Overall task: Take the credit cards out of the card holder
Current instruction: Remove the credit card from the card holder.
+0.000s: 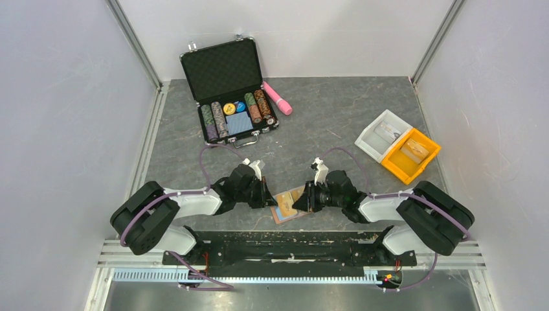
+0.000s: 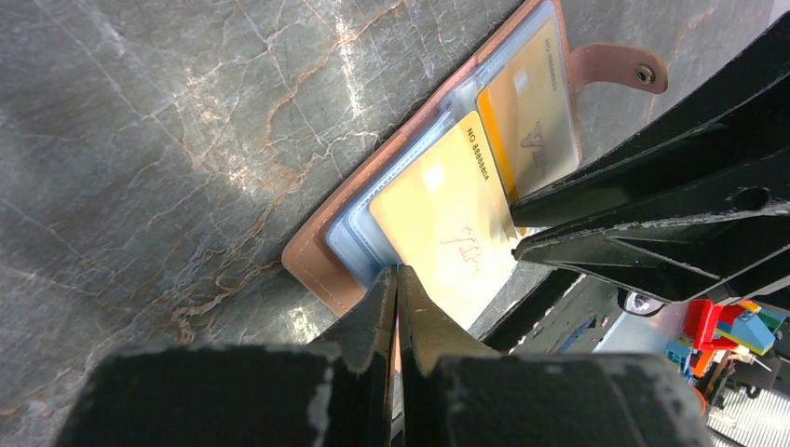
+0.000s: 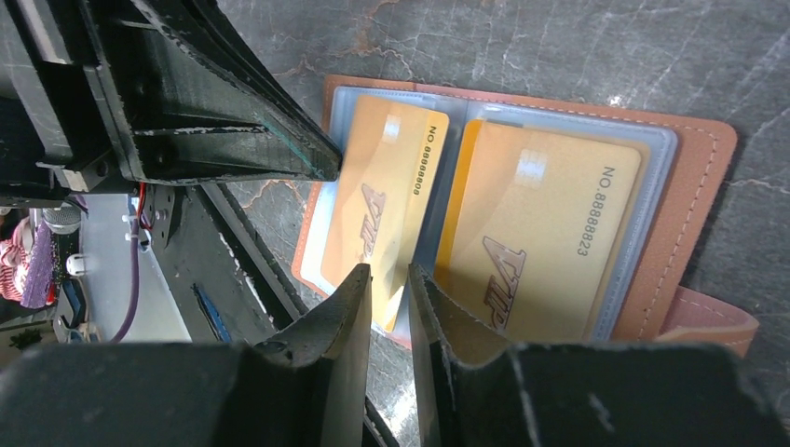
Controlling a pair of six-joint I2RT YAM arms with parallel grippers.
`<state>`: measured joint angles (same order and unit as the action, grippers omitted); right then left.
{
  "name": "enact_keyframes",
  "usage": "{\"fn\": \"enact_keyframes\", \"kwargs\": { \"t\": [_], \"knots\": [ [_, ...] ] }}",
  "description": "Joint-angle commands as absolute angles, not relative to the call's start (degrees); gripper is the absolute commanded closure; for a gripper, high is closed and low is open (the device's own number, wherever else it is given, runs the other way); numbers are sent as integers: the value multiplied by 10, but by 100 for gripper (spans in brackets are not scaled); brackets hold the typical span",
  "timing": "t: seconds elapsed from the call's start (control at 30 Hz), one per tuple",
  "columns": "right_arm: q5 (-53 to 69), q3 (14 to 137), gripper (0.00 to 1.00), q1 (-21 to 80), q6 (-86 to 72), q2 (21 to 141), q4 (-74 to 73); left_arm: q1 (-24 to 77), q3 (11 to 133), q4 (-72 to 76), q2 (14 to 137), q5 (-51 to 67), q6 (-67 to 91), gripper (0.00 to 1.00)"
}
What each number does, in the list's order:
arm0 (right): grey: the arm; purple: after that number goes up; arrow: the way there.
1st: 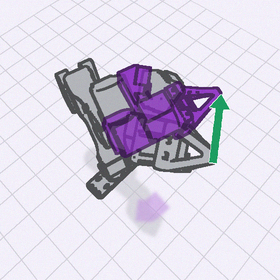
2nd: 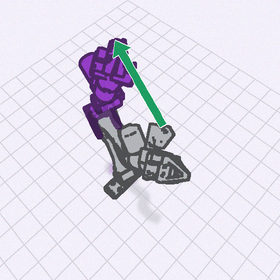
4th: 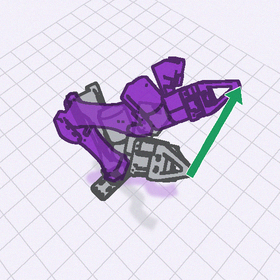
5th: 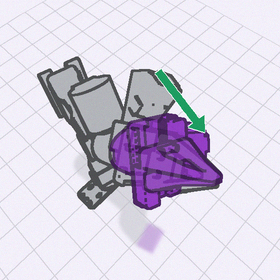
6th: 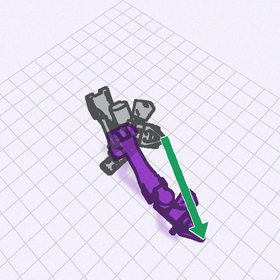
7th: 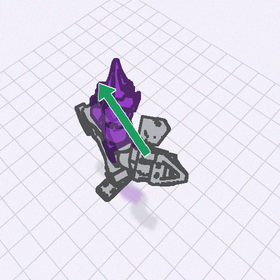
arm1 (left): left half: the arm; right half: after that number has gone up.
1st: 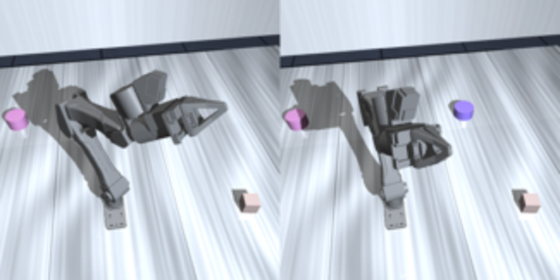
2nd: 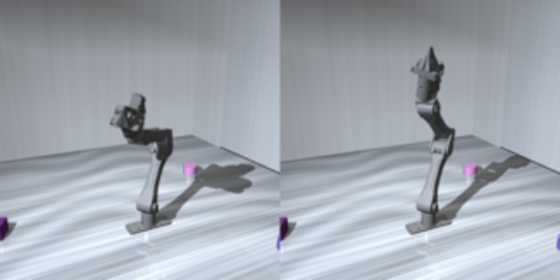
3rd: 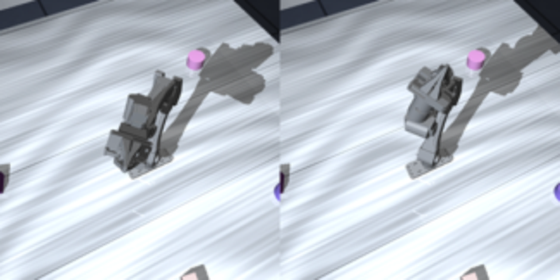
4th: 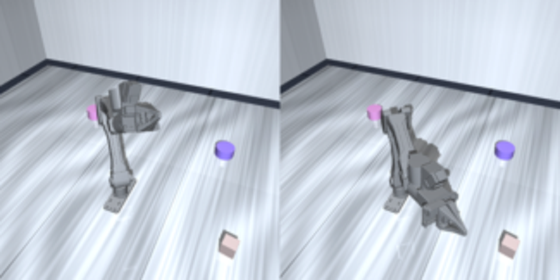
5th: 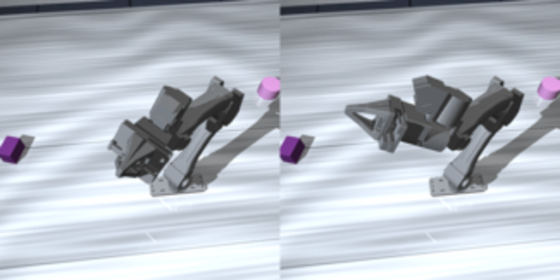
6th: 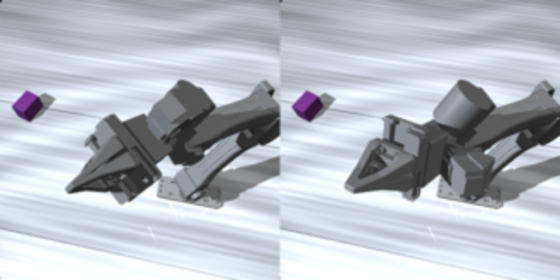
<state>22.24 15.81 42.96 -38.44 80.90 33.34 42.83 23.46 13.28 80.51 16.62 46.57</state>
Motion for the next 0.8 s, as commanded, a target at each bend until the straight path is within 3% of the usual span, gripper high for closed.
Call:
{"fn": "enact_keyframes", "kwargs": {
  "t": [0.0,0.3,0.5,0.77],
  "knots": [
    [217,160,77,428,-391,820,347,429,212,106,807,153,472,93],
    [225,158,81,428,-397,822,363,429,212,108,809,153,474,92],
    [235,148,100,425,-406,821,391,429,210,108,810,152,474,92],
    [250,139,100,379,-363,768,347,429,217,101,827,141,462,92]
  ]
}}
